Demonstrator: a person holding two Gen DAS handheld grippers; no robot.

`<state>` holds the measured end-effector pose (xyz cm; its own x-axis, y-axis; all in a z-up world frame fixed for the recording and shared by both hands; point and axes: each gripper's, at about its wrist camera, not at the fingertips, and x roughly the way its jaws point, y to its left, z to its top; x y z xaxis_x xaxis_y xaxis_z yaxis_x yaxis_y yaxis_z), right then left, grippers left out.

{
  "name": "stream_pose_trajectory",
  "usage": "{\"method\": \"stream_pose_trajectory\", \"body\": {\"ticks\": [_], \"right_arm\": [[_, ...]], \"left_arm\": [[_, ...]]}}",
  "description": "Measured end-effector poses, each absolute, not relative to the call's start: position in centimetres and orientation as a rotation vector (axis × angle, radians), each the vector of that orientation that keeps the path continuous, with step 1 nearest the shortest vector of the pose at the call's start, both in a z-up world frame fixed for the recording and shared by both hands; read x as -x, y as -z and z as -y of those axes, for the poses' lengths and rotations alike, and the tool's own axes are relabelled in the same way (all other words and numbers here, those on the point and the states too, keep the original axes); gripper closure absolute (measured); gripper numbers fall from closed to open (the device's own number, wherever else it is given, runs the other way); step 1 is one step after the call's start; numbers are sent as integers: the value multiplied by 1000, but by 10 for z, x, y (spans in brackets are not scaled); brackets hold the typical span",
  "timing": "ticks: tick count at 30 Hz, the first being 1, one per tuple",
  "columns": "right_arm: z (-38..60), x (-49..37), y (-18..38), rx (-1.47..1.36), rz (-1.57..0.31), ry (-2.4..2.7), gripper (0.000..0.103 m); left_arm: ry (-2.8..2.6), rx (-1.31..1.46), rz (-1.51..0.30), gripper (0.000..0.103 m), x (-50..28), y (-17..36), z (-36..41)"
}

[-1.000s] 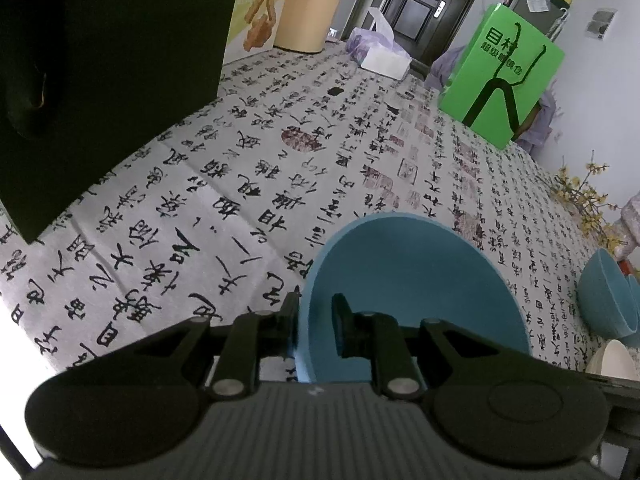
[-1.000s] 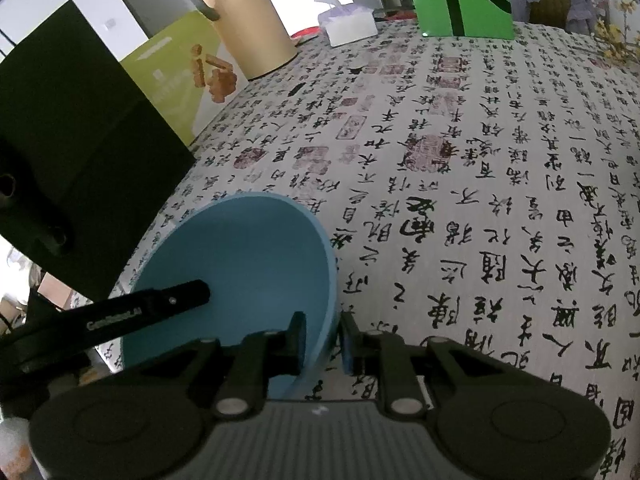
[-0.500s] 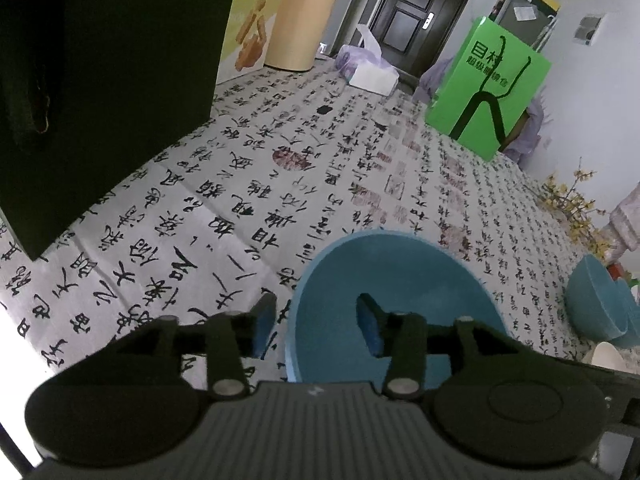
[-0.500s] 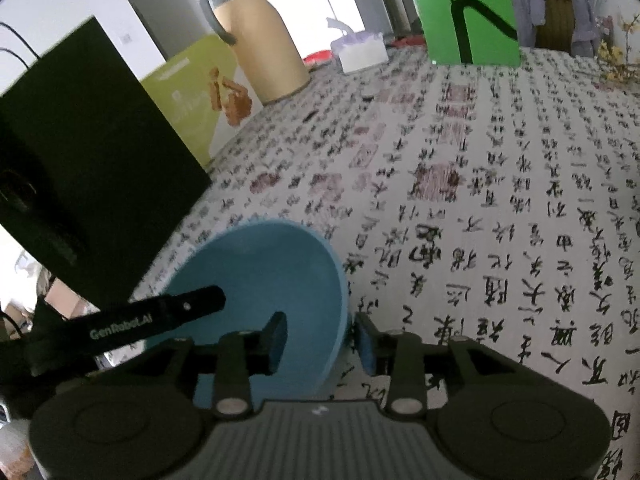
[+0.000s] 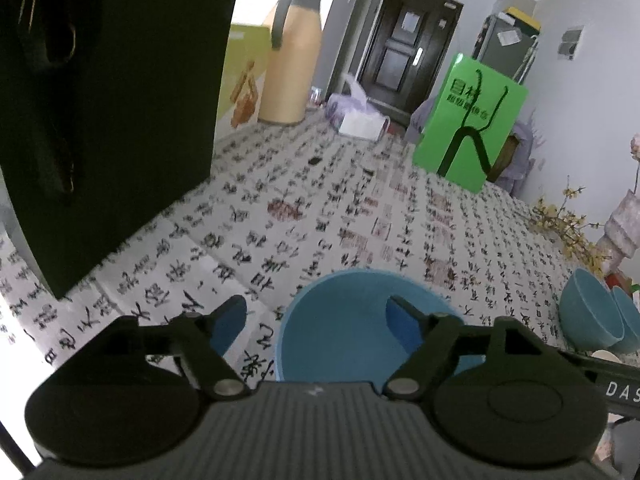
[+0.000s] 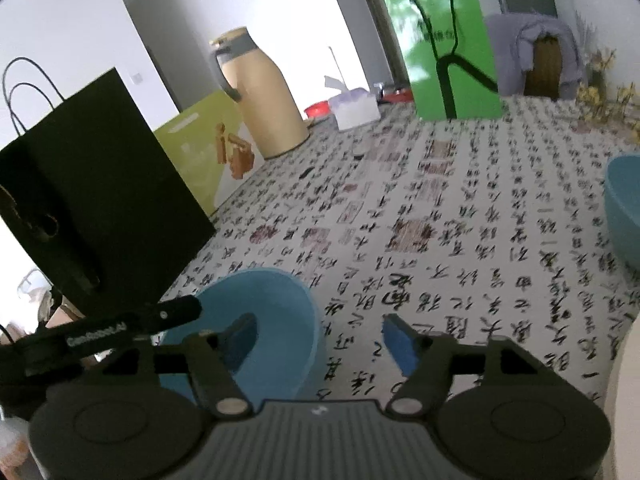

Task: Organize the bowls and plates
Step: 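Lower the blue bowl onto the cloth and open both grippers, then pull both grippers back and turn toward the remaining blue bowls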

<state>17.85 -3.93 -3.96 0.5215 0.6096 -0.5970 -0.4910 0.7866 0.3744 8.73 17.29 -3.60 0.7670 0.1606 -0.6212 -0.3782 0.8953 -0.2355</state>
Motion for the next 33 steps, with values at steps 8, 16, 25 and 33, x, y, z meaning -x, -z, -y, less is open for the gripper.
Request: {"method": "stream_pose_trajectory", "body": {"ticks": [8,16,25,33], "right_arm": [[67,-171,36,-178,-717,-645,6],[94,-163,31,-162,-639,-612,0],[121,-159,26,-147,-578,-575,0],[144,-161,21,-144,-556,-557,0]], "left_arm": [[-326,290,-532,0,-72,22,-151],[-311,265,-472,0,-65,13,-129],[-296,243,-468,0,-65,11,-107],[-287,231,-456,0,-67,8,-90]]}}
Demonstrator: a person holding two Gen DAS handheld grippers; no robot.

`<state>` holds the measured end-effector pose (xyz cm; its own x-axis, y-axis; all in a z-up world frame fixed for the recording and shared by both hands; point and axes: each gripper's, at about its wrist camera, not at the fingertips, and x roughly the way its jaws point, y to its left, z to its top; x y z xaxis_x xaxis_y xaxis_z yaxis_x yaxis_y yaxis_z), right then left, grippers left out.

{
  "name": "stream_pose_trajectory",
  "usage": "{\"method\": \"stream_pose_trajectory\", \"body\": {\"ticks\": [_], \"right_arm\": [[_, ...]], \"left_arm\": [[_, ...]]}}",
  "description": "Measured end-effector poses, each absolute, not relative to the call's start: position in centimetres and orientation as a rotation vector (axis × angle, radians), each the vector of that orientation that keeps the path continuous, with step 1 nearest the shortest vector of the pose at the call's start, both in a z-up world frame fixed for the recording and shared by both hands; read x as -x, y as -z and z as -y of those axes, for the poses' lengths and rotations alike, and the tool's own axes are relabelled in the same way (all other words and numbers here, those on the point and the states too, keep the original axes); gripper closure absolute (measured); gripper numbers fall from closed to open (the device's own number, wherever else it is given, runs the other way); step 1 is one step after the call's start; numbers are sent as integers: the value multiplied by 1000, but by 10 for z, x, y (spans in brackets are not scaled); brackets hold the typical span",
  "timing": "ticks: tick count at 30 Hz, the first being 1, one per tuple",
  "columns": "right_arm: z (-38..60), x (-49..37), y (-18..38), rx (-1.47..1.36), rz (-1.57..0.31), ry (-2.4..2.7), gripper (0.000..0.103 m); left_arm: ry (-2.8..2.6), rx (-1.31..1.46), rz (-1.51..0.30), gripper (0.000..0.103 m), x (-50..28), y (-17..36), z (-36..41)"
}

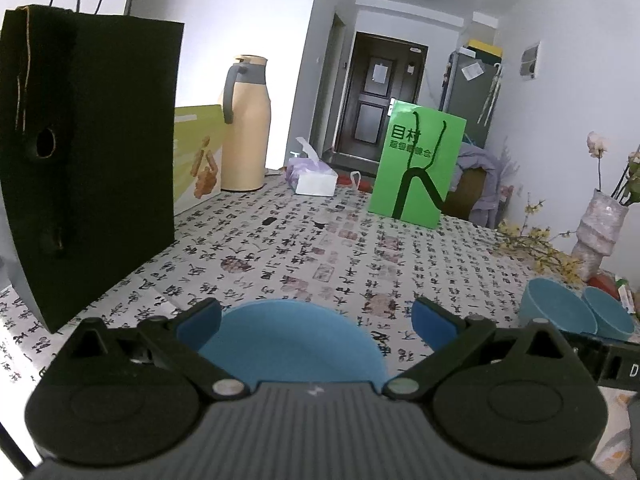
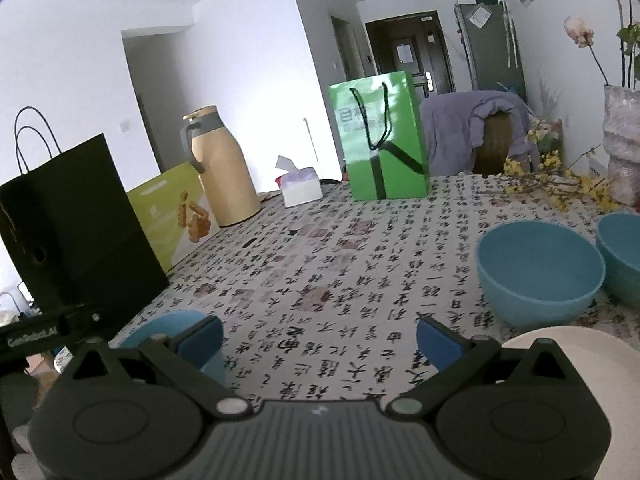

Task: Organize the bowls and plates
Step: 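Pull both grippers back and turn toward the remaining blue bowls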

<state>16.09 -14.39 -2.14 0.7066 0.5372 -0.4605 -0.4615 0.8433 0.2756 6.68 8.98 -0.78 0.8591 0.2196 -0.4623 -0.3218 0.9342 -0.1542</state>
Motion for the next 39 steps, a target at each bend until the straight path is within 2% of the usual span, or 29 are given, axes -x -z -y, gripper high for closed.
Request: {"method": "stream_pose_trajectory", "body": {"ticks": [39], "right_arm": [[228,-180,23,-151,-501,-469,0]], "left_arm": [[-205,169,-453,0,-98,6,-14]]}}
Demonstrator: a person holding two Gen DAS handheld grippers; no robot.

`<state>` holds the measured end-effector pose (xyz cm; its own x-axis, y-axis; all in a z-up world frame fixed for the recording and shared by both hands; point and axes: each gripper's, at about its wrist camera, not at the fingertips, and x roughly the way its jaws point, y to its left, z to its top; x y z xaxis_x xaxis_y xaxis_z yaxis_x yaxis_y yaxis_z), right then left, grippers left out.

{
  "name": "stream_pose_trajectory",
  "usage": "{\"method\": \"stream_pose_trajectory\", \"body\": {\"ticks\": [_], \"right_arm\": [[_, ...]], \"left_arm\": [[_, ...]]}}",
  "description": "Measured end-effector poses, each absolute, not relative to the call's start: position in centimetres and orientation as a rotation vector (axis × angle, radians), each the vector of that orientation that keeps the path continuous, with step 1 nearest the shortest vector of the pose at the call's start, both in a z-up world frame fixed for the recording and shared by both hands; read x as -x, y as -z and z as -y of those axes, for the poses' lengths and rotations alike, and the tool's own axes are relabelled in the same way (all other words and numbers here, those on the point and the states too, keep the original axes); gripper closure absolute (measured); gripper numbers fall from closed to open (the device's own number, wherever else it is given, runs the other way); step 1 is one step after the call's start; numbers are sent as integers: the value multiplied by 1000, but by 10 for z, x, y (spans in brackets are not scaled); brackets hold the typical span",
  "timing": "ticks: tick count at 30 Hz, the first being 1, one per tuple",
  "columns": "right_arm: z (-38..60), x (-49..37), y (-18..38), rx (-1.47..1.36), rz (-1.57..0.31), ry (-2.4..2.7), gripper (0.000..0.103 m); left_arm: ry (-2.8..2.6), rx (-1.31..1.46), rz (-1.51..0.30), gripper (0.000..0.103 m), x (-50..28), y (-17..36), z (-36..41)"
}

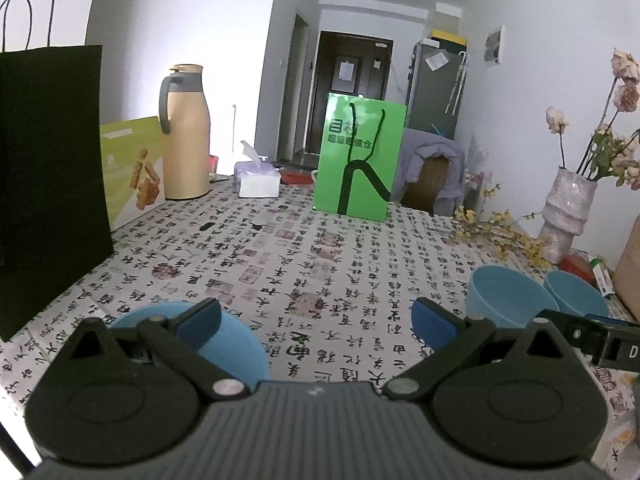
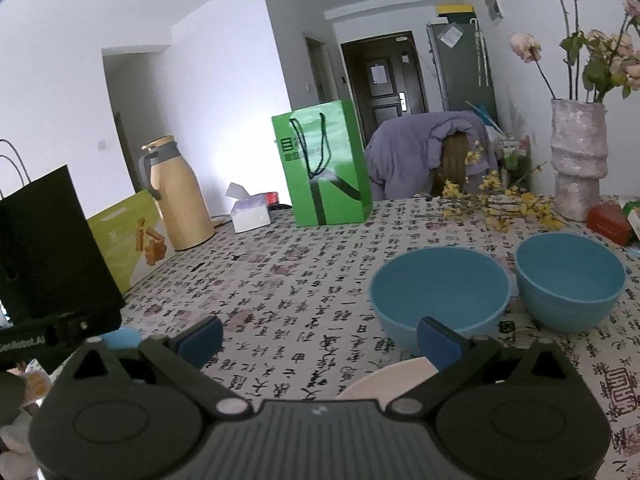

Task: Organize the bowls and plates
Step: 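Pull both grippers back and turn toward the remaining blue bowls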

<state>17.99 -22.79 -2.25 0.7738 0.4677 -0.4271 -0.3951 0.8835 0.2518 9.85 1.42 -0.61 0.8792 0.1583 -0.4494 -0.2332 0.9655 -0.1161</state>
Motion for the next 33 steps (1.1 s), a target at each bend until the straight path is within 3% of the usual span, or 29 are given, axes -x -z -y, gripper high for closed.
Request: {"method": "stream_pose_trajectory", "body": {"ticks": [33], "right_arm": [[310,-224,18,-216,-405,-336,0]], "left_arm": [[-96,118,-456,0,-158,3,55]]}}
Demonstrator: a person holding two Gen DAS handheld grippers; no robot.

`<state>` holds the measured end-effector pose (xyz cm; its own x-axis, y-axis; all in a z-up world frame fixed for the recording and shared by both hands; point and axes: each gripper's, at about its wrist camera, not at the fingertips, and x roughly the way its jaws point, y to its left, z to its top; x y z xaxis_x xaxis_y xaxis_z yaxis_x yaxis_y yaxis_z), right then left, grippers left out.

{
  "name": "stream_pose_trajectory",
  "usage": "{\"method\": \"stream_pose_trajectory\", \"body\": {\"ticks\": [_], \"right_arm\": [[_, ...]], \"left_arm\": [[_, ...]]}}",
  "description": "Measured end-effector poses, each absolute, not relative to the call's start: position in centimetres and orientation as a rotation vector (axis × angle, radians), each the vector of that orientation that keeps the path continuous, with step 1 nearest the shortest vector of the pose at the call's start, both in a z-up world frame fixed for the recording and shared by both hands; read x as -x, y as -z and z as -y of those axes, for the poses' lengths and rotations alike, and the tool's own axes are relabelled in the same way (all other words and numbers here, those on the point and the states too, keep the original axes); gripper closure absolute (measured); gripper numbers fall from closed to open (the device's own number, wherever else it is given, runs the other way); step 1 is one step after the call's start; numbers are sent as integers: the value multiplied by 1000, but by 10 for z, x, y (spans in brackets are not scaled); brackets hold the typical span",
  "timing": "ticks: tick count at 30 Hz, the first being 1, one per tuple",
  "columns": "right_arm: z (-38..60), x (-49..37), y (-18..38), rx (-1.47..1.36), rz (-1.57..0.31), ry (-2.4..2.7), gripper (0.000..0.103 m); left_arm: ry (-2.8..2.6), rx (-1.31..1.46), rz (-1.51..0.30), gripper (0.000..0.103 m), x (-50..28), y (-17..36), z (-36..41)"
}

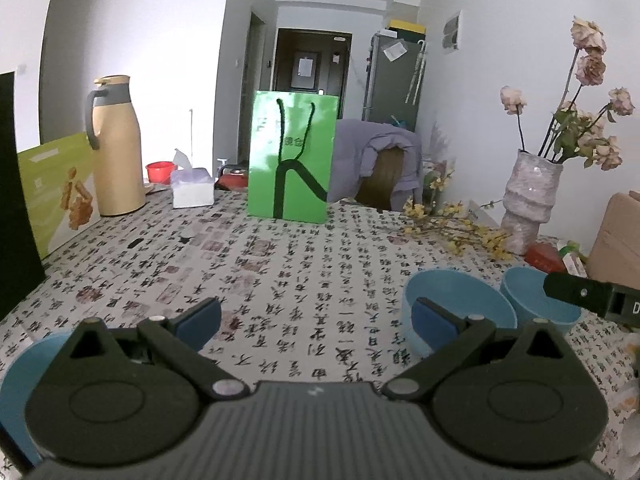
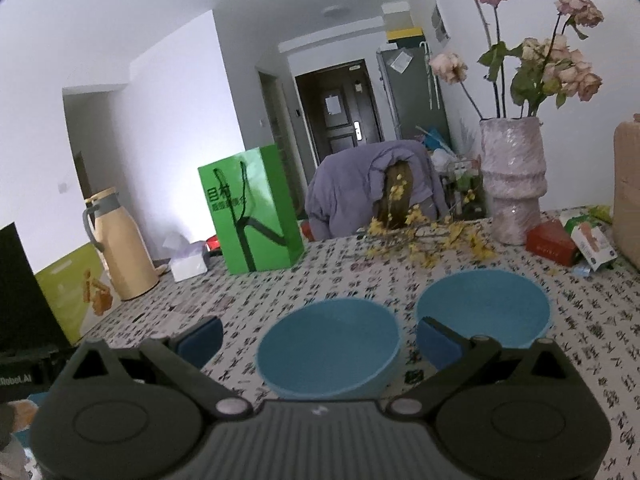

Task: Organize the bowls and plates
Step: 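Pull both grippers back and turn toward the remaining blue bowls, then move both open grippers to the rim of the next blue bowl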

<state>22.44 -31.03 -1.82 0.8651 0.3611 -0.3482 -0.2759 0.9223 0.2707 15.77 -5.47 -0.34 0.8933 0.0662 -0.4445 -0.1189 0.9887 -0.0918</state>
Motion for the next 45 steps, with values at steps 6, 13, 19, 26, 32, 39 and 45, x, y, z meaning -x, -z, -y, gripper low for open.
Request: {"method": "stream_pose_trajectory", "body": {"ticks": [6,13,19,26,32,39,45], "right_arm": [[322,-239,8,-229,-380,-342,0],[332,-260,-1,-260,-363,-350,0],[330,-280,0,-249,-383,-366,0],[335,-298,14,-296,-422,-426,0],[333,-297,19,-253,-401,-384,0],[339,-302,26,-280,-428,-374,0],[340,-310,36,-279,-484,-361,0]], "left_arm": [[-91,111,-451,0,-173,-2,66],[-84,147,-465,0,-195,-7,69],[-105,183,-487,0,-215,-6,68],[-117,186,-500,0,-231,-1,69],[-106,206,-525,0,-243,7,73],[-90,193,-556,0,-257,16,86],[-71,182,-598,0,-274,28,99]]}}
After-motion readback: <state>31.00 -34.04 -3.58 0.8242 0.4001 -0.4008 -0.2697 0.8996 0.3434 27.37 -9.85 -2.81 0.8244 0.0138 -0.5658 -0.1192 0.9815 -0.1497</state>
